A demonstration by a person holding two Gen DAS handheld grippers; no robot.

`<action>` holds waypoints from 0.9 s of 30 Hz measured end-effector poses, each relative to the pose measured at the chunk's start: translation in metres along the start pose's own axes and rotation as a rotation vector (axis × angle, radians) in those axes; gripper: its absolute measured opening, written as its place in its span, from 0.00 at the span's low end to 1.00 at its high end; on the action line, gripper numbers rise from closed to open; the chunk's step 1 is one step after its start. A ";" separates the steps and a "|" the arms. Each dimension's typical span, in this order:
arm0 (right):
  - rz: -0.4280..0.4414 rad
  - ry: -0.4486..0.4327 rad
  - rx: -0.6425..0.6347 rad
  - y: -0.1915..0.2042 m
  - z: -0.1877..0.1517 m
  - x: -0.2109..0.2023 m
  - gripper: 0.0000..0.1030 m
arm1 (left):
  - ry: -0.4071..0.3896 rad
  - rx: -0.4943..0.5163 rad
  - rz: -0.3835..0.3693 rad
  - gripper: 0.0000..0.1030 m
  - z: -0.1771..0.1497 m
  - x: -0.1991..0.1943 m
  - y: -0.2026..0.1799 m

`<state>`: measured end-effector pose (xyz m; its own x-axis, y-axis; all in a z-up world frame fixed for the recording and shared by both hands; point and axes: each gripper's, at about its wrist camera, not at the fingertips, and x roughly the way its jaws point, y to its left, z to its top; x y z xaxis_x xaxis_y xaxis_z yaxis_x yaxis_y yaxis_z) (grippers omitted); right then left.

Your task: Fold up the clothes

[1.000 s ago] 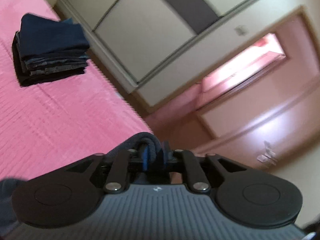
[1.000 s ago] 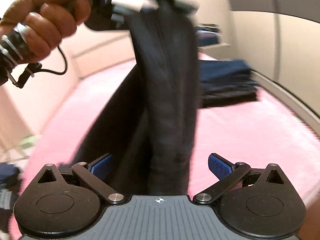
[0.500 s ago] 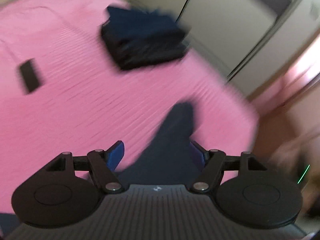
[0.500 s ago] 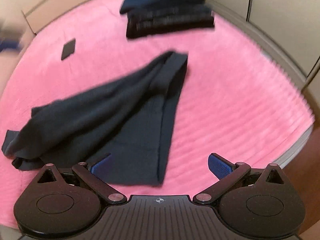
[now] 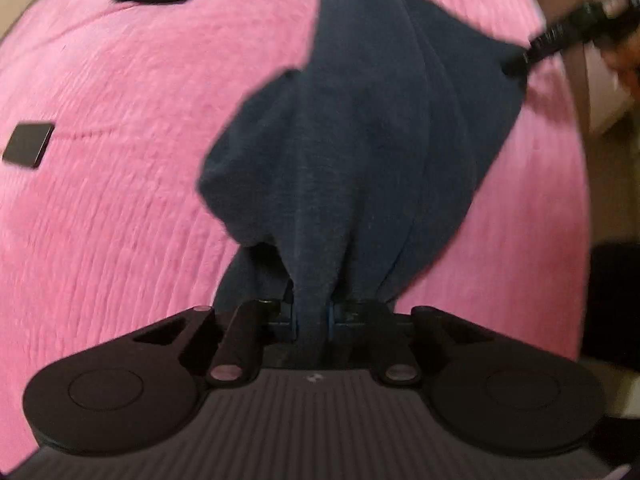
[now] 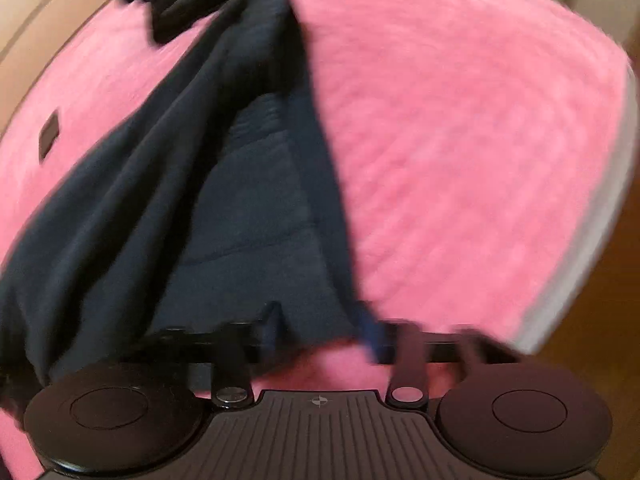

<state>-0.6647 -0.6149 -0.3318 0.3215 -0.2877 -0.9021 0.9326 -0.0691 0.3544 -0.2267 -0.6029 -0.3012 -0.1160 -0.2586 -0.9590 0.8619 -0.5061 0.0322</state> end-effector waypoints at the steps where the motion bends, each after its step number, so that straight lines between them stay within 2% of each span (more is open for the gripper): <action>1: -0.007 0.000 -0.038 0.000 0.006 -0.014 0.21 | -0.020 -0.042 -0.023 0.07 0.003 -0.018 0.011; 3: -0.037 -0.020 -0.142 0.003 0.020 -0.043 0.16 | -0.071 -0.120 -0.049 0.07 0.012 -0.057 0.034; 7: -0.141 -0.105 -0.215 -0.019 0.058 -0.111 0.15 | -0.180 -0.266 0.011 0.08 0.033 -0.128 0.093; 9: -0.195 -0.113 -0.217 -0.037 0.076 -0.129 0.15 | -0.186 -0.323 0.060 0.10 0.045 -0.136 0.124; 11: -0.242 -0.099 -0.207 -0.057 0.089 -0.130 0.19 | -0.121 -0.356 0.112 0.23 0.055 -0.115 0.147; 12: -0.260 -0.089 -0.195 -0.063 0.092 -0.126 0.28 | -0.069 -0.370 0.148 0.32 0.058 -0.101 0.154; 13: -0.280 -0.080 -0.187 -0.069 0.095 -0.123 0.40 | -0.006 -0.384 0.191 0.29 0.060 -0.085 0.161; 14: -0.310 -0.078 -0.197 -0.069 0.094 -0.119 0.65 | 0.042 -0.386 0.224 0.27 0.061 -0.072 0.163; 15: -0.334 -0.077 -0.208 -0.068 0.094 -0.115 0.79 | 0.055 -0.380 0.231 0.26 0.059 -0.065 0.159; 20: -0.251 -0.098 -0.337 -0.029 0.089 -0.095 0.79 | 0.028 -0.366 0.162 0.27 0.036 -0.054 0.129; 22: -0.177 -0.105 -0.432 -0.003 0.093 -0.084 0.79 | 0.033 -0.360 0.156 0.31 0.020 -0.047 0.118; 27: -0.021 -0.070 -0.716 0.064 0.121 -0.024 0.79 | 0.045 -0.343 0.198 0.32 -0.012 -0.043 0.105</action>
<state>-0.6323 -0.7283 -0.2578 0.3132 -0.3558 -0.8805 0.8252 0.5609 0.0668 -0.1259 -0.6352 -0.2602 0.0846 -0.2835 -0.9552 0.9811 -0.1437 0.1295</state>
